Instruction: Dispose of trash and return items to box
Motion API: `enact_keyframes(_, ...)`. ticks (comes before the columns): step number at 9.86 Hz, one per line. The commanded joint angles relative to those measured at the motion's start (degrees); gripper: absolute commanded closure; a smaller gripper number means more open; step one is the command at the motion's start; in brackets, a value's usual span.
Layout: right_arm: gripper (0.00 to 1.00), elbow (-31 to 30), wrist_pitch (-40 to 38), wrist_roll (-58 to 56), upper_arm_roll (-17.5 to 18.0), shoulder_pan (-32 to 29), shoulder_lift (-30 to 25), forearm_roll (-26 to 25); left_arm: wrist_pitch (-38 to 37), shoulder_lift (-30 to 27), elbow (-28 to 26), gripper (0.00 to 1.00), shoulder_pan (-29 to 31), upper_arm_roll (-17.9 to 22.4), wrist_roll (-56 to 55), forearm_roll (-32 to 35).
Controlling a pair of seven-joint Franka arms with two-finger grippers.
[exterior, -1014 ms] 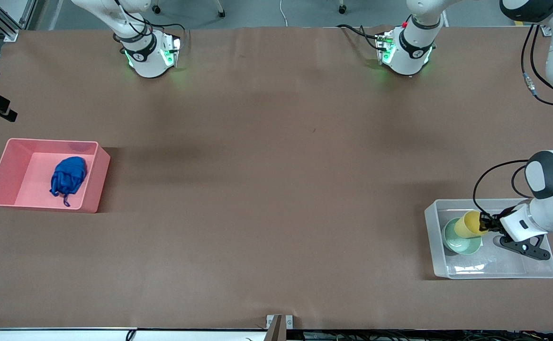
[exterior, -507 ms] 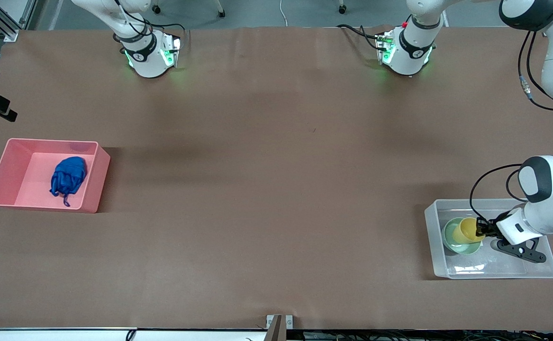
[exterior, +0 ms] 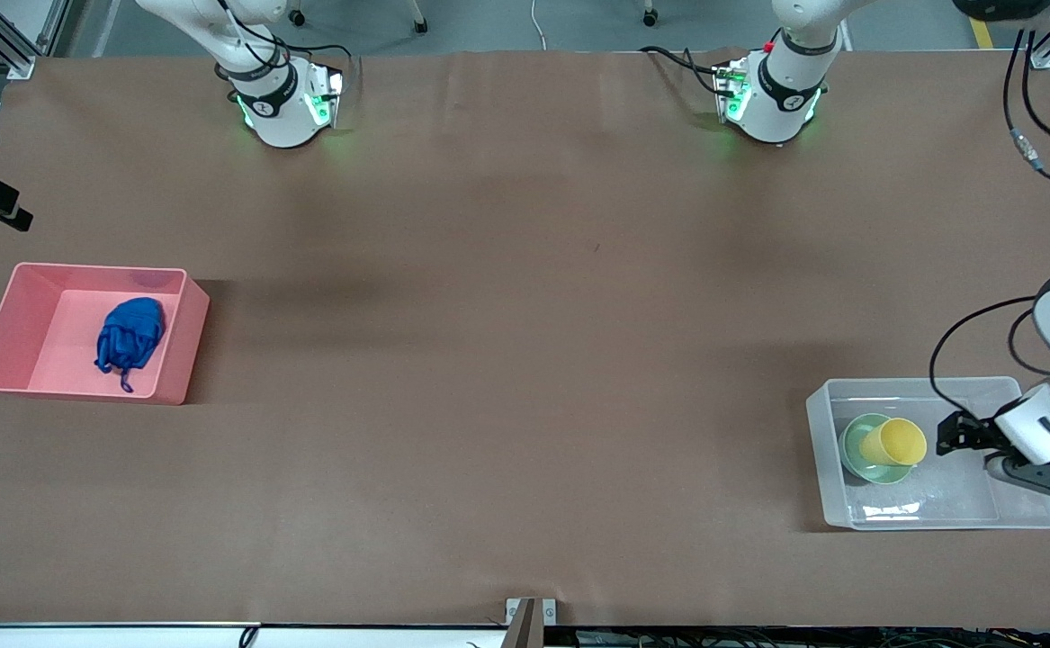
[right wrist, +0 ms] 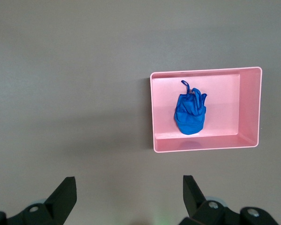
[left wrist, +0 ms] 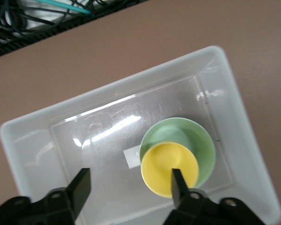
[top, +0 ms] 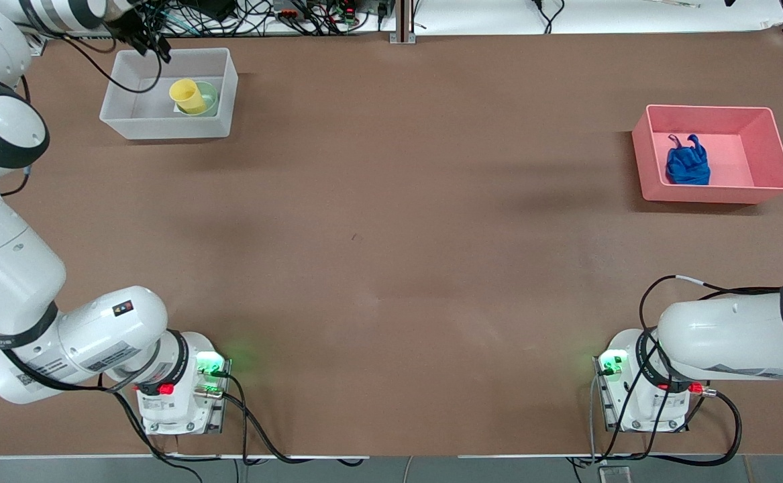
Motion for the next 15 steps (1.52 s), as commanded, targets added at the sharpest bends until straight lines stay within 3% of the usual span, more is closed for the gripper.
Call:
enact_keyframes(1,0.0,-0.7,-0.1,-0.8,0.6,-1.1,-0.9,0.6,-5.3,-9.1,-7.0,0.0,-0.3,-2.2,-6.3,0.7)
enact_keyframes(3,0.0,-0.7,-0.1,-0.8,0.6,-1.1,-0.9,0.6,-6.8,-17.8,-13.1,0.0,-0.2,-3.7,-8.8,-3.7)
enact_keyframes(6,0.0,-0.7,-0.1,-0.8,0.6,-1.1,-0.9,0.6,-11.2,-25.3,-17.4,0.0,-0.2,-3.7,-8.7,-8.4)
enact_keyframes(9,0.0,-0.7,-0.1,-0.8,0.6,-1.1,-0.8,0.6,-16.5,-31.5,-16.9,0.0,-0.2,-4.4,-9.2,-11.3)
enact_keyframes(12,0.0,-0.7,-0.1,-0.9,0.6,-1.1,-0.8,0.6,-19.6,-30.1,-9.5,0.0,-0.4,-4.3,-8.8,-15.7)
enact_keyframes(13,0.0,-0.7,-0.1,-1.0,0.6,-1.1,-0.8,0.6,-22.4,-29.8,-7.0,0.0,-3.5,-3.1,-8.8,-15.4)
enact_keyframes(15,0.0,-0.7,-0.2,-1.0,0.6,-1.1,-0.8,0.6,-25.5,-30.5,-5.4,0.0,-14.5,9.4,-8.8,-15.8)
